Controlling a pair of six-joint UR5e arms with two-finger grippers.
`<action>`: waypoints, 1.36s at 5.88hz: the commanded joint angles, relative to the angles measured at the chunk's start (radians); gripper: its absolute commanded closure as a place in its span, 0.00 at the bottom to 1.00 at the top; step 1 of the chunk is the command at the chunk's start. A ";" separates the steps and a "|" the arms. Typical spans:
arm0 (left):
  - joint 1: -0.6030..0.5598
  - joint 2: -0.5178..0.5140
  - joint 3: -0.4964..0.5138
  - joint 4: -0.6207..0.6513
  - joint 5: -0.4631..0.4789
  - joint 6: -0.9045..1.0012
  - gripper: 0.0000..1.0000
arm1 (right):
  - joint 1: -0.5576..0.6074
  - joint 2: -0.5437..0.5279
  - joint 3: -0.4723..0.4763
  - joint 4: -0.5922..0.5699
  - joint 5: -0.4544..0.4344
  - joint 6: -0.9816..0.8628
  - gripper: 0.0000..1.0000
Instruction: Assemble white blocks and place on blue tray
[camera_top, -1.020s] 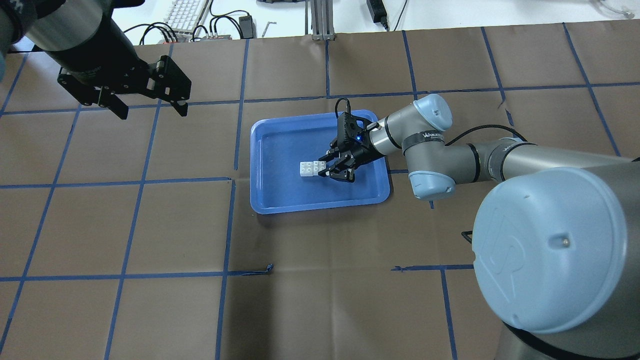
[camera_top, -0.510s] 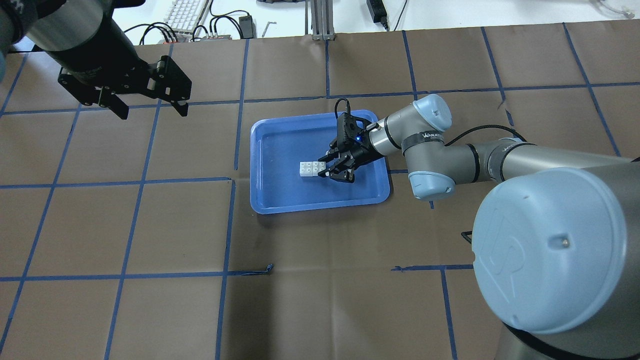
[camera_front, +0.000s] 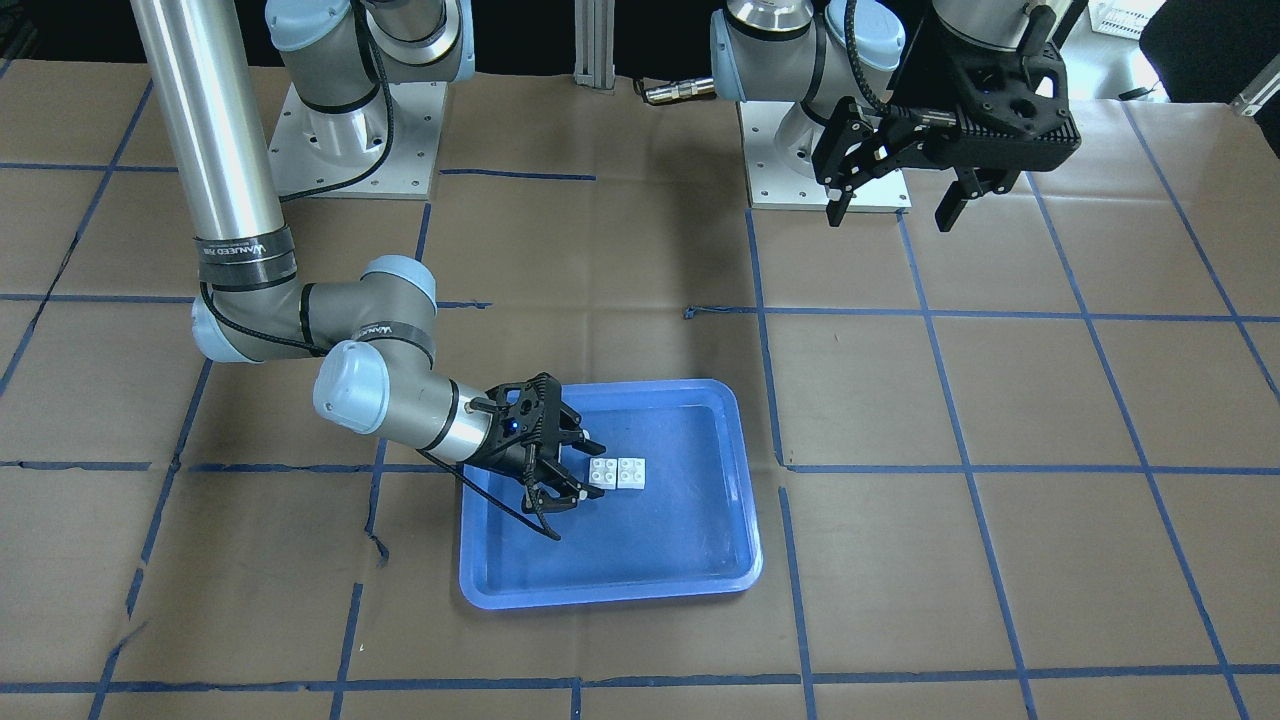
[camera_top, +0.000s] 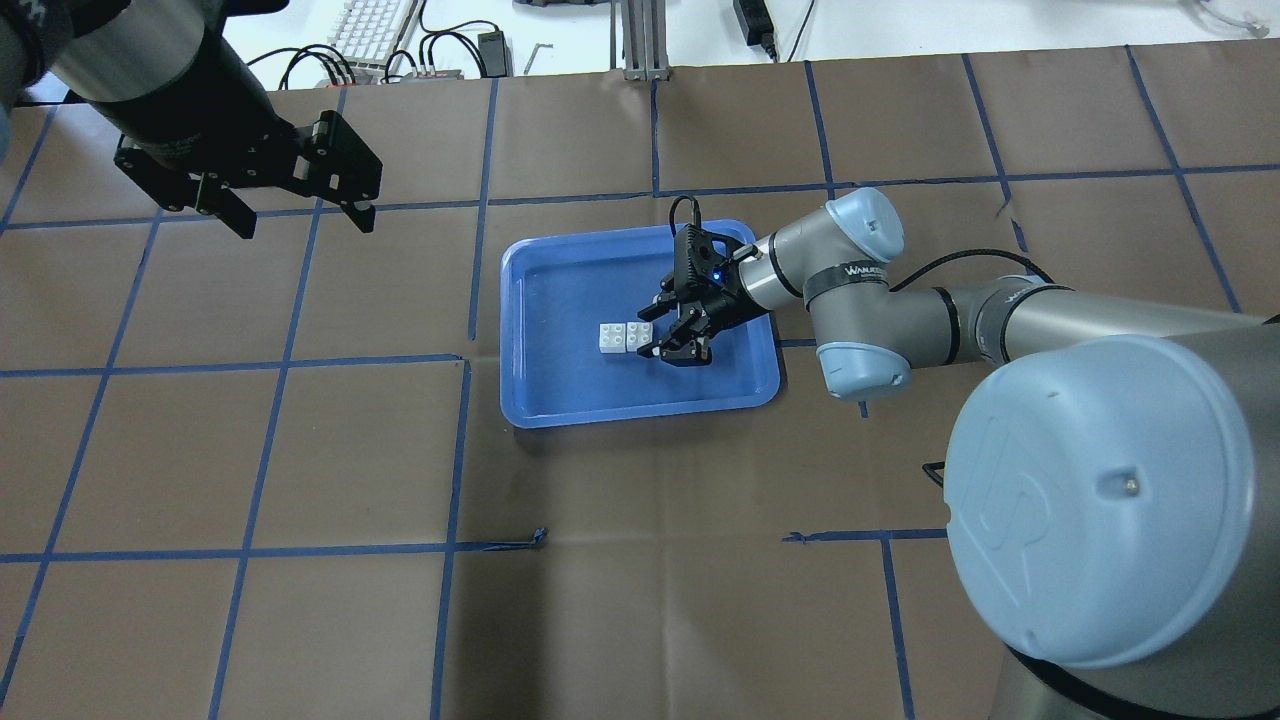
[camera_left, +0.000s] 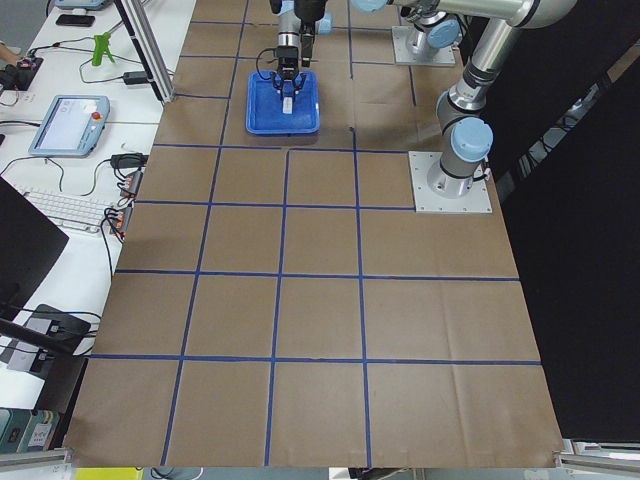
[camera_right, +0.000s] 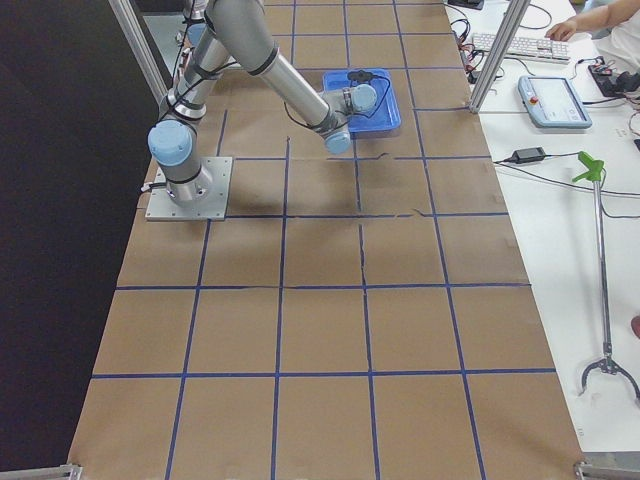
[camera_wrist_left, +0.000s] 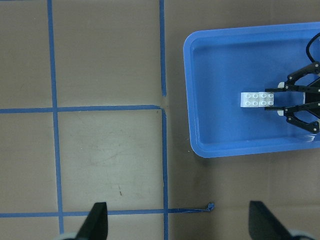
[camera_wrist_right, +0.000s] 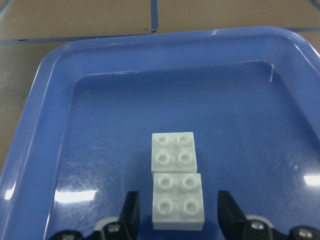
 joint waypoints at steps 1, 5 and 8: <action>0.000 0.000 -0.001 0.000 0.000 0.000 0.00 | 0.000 -0.001 0.000 0.000 0.000 0.001 0.25; 0.000 0.000 -0.001 0.001 0.000 0.000 0.00 | -0.003 -0.131 -0.018 0.021 -0.197 0.391 0.00; -0.002 0.000 -0.001 0.000 0.000 0.000 0.00 | -0.012 -0.266 -0.044 0.077 -0.501 0.668 0.00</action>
